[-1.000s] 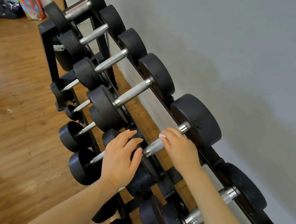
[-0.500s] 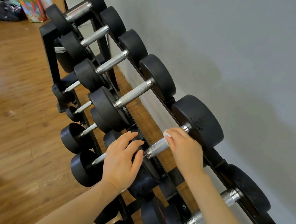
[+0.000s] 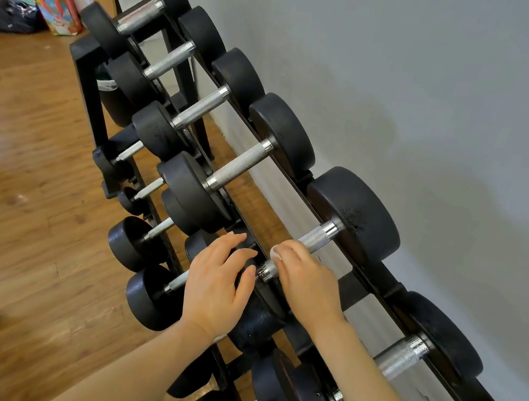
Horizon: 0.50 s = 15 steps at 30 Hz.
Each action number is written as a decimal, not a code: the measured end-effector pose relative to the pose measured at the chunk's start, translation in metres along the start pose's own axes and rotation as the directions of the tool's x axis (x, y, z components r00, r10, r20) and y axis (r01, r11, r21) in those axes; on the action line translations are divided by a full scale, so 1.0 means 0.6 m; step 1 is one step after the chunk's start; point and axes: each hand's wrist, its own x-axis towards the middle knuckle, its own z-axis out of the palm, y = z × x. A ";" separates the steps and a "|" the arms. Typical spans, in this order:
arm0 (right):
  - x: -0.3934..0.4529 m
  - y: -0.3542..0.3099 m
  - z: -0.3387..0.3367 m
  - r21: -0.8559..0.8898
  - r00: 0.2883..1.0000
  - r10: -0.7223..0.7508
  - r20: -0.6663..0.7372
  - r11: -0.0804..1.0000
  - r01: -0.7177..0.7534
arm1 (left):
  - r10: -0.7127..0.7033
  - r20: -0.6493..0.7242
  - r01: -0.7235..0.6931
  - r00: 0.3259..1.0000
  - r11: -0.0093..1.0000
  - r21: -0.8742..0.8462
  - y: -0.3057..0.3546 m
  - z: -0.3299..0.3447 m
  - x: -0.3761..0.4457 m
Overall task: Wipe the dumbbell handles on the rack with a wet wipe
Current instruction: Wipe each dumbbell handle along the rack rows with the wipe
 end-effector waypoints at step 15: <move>-0.025 0.040 0.008 0.128 0.939 0.110 -0.326 0.989 -0.072 | -0.008 0.006 0.008 1.000 1.000 -0.003 0.002 -0.001 -0.001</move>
